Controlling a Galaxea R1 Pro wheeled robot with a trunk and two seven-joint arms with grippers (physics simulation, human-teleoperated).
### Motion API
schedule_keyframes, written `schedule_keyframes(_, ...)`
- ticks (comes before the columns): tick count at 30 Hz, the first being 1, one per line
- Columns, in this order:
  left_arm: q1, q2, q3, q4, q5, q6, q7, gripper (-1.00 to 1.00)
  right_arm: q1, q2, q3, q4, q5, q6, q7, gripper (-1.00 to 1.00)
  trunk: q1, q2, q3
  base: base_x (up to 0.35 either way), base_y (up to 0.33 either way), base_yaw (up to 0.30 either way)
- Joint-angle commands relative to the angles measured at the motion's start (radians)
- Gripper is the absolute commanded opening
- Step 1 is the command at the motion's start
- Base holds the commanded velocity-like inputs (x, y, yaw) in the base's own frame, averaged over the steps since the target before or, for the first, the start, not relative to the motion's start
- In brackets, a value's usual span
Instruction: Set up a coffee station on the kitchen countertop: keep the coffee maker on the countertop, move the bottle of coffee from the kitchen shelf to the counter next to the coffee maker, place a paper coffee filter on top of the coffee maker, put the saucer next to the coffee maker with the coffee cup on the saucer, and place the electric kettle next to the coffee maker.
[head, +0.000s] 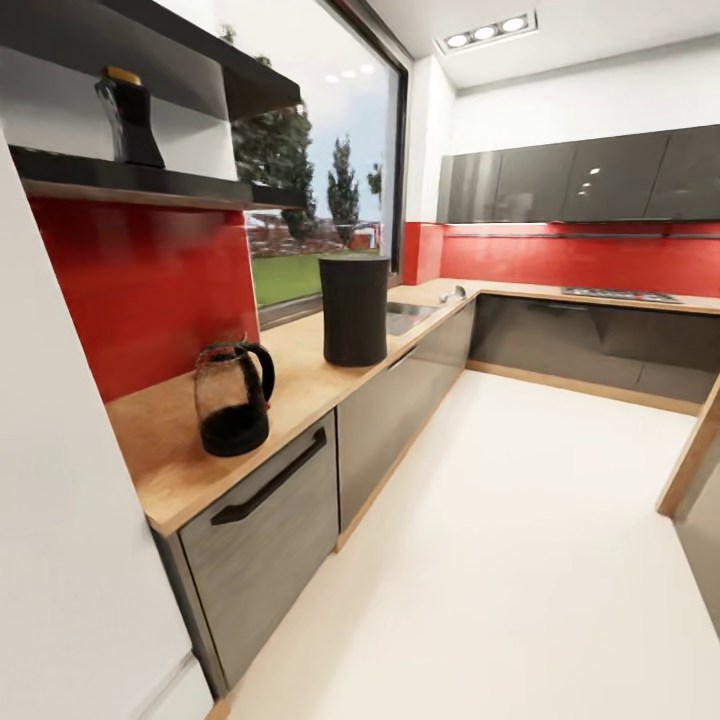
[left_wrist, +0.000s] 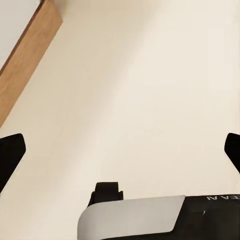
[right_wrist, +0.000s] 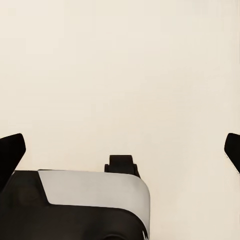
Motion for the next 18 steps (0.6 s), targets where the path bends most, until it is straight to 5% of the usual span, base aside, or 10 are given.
schedule_keyframes(1, 0.000, -0.001, -0.001, -0.002, -0.004, -0.001, 0.000, 1.00, 0.000, 0.000, 0.000, 0.001, 0.000, -0.003, 0.000, 1.00, 0.001, 0.000, -0.001, 0.328, 0.000, -0.016)
schedule_keyframes(7, 0.000, -0.005, -0.003, -0.004, -0.003, -0.001, 0.000, 1.00, -0.001, 0.001, 0.000, 0.001, 0.001, -0.002, 0.001, 1.00, 0.001, 0.000, -0.001, 0.328, 0.000, -0.098)
schedule_keyframes(18, 0.000, -0.005, 0.000, -0.002, -0.002, -0.003, -0.003, 1.00, -0.001, 0.001, 0.000, 0.002, 0.000, -0.003, 0.001, 1.00, 0.001, 0.000, -0.001, 0.324, 0.000, -0.238)
